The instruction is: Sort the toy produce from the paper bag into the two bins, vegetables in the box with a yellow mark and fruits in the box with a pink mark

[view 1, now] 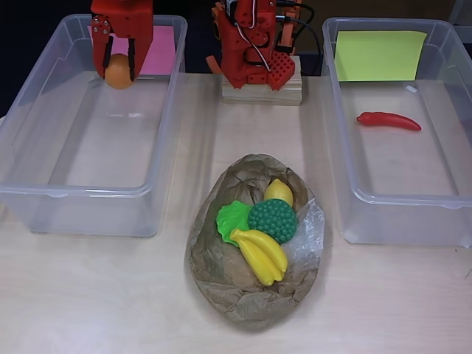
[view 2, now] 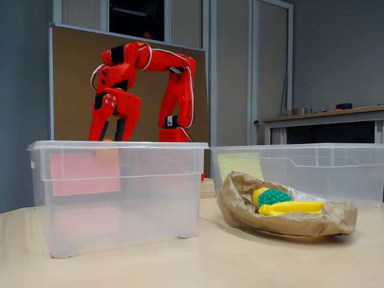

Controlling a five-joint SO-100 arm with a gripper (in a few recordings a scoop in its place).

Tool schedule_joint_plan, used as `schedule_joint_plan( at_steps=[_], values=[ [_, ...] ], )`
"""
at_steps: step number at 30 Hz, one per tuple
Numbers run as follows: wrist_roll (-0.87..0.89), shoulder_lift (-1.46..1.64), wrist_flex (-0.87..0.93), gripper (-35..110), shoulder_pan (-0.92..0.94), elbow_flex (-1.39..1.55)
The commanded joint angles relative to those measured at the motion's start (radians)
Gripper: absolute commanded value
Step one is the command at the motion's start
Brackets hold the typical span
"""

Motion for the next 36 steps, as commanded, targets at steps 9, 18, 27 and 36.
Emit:
schedule_joint_plan(
  at_steps=[9, 18, 27, 36],
  values=[
    [-0.054, 0.083, -0.015, 25, 0.034, 0.017],
    [-0.057, 0.067, 0.014, 39, 0.035, 0.015],
    [-0.064, 0.137, 0.057, 38, 0.0, 0.0],
    [-0.089, 0.36, 0.244, 39, -0.376, -0.268]
  ],
)
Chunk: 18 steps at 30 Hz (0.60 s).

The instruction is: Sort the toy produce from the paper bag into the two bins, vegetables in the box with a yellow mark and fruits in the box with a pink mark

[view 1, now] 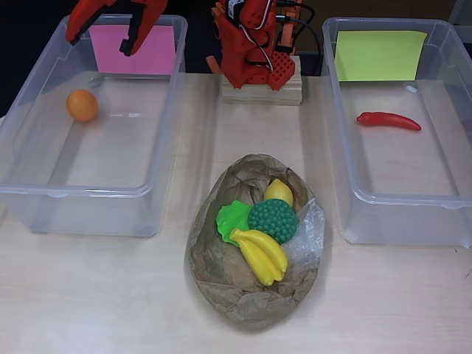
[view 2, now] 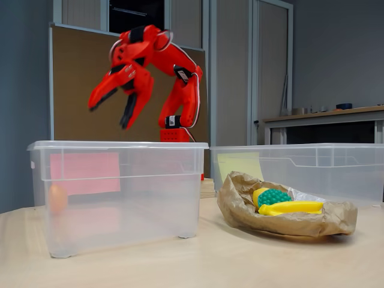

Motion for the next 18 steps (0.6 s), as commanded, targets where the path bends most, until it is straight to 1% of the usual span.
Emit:
schedule_joint_plan(
  at_steps=[1, 4, 6, 9, 11, 15, 18],
  values=[
    [0.011, 0.063, 0.055, 40, -0.209, -0.138],
    [0.028, 0.051, 0.04, 42, -0.423, -0.215],
    [0.066, 0.031, 0.012, 40, -0.543, -0.225],
    [0.11, -0.038, -0.071, 40, -0.718, -0.225],
    [0.123, -0.087, -0.155, 37, -0.824, -0.212],
    [0.179, -0.245, -0.328, 35, -0.951, -0.152],
    [0.276, -0.394, -0.405, 33, -1.005, -0.127]
  ],
)
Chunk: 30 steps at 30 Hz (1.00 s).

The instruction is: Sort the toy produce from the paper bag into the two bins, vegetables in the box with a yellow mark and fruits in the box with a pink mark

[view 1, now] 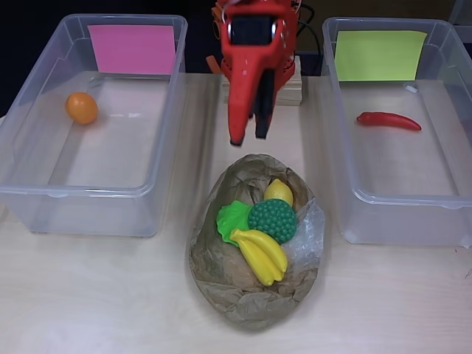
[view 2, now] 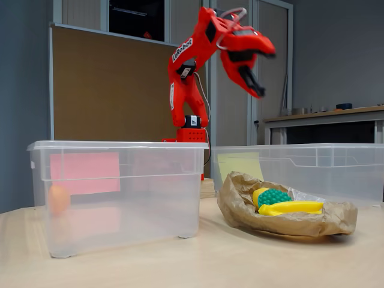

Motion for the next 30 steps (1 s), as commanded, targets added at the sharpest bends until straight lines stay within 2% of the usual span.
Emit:
schedule_joint_plan(
  at_steps=[1, 15, 24, 30],
  values=[
    [0.132, -0.137, -0.08, 32, -0.075, 0.014],
    [0.684, -0.549, -0.333, 36, -0.161, -0.04],
    [0.821, -0.706, -0.394, 32, -0.17, -0.048],
    [0.755, -0.775, -0.42, 22, -0.118, -0.069]
  ],
)
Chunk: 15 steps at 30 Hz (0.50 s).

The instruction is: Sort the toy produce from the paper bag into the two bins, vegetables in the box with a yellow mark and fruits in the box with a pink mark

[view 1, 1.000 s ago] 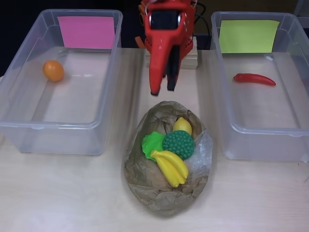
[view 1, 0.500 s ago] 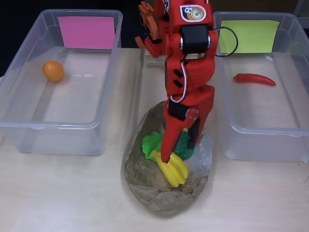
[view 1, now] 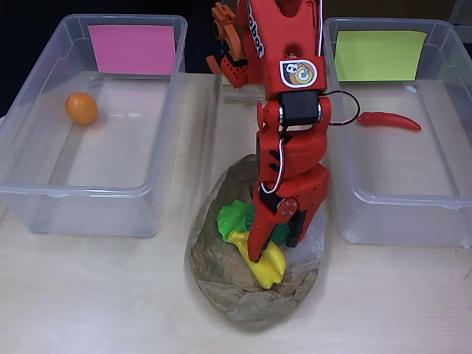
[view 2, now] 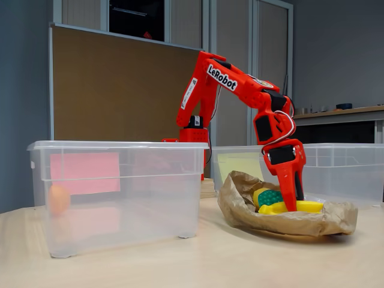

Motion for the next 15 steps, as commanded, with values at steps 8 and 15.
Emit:
schedule_joint_plan(
  at_steps=[8, 15],
  values=[
    [-0.204, -0.006, 0.137, 3, 0.072, -0.175],
    [-0.38, 0.06, 0.334, 0, 0.075, -0.337]
  ],
)
